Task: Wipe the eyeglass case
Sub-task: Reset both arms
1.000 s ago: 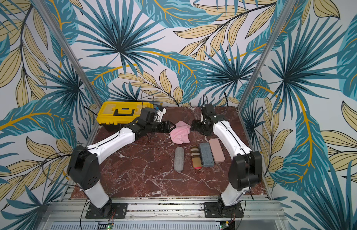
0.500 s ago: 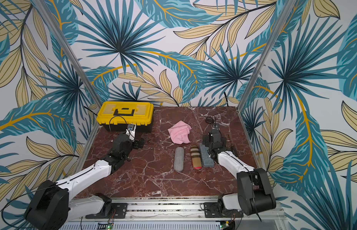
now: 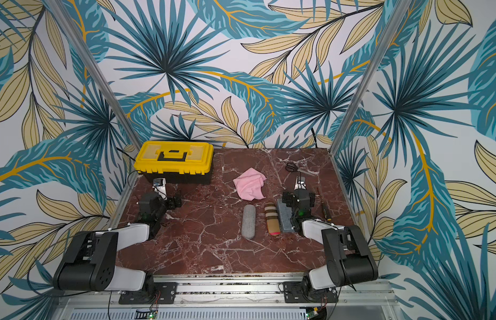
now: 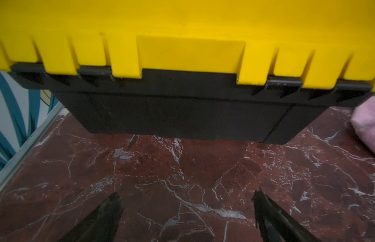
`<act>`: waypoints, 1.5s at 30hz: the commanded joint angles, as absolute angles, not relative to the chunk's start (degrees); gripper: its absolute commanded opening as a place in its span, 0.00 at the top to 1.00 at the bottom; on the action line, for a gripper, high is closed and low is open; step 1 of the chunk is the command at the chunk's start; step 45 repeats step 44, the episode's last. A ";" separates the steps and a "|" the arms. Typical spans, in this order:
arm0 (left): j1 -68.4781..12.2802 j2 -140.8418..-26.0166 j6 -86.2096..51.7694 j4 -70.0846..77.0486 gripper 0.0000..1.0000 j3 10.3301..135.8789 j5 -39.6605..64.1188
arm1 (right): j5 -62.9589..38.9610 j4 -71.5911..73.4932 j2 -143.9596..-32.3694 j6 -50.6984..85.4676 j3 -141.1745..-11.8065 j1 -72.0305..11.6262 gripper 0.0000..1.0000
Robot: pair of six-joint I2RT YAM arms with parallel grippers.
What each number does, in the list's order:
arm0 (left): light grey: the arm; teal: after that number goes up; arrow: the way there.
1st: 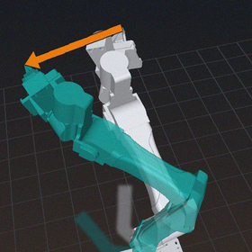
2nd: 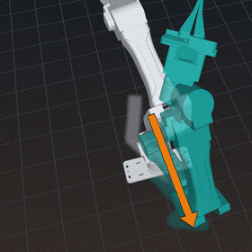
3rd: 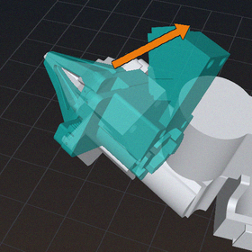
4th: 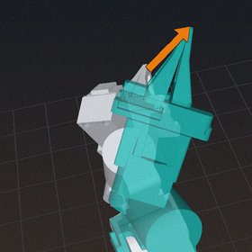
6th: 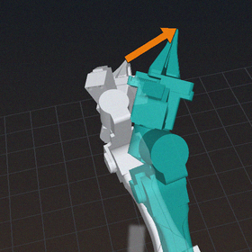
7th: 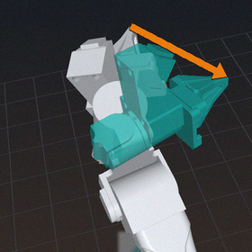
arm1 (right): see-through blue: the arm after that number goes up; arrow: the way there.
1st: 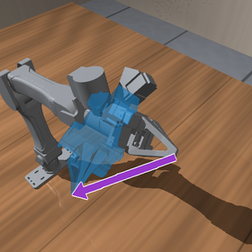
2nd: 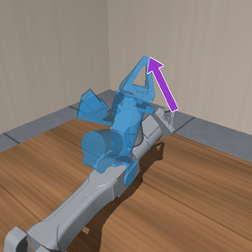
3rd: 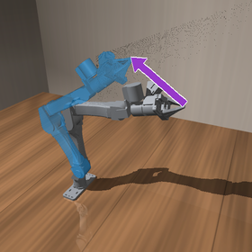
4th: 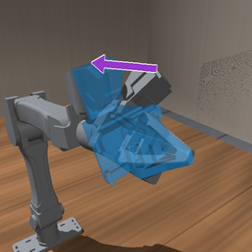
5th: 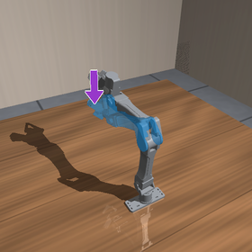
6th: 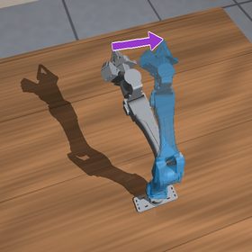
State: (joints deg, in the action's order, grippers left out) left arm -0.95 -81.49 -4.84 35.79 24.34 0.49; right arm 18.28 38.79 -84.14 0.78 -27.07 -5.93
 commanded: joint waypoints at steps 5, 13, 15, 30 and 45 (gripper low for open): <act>-0.73 -75.46 3.03 27.97 0.00 25.66 2.50 | 12.86 51.97 -86.70 -0.42 -22.22 -4.57 0.01; 2.86 -85.90 0.73 41.25 0.00 26.76 8.24 | 11.72 48.79 -86.62 0.73 -23.64 -3.63 0.01; 3.32 -86.08 0.05 45.09 0.00 24.48 7.77 | 12.47 48.76 -86.51 0.93 -23.60 -3.59 0.01; 3.16 -89.45 -4.43 58.71 0.00 19.42 -5.33 | 15.75 49.26 -86.36 2.61 -23.26 -3.43 0.01; 1.38 -89.81 -0.57 55.35 0.00 21.44 -1.44 | 15.78 49.31 -86.40 2.62 -23.32 -3.42 0.00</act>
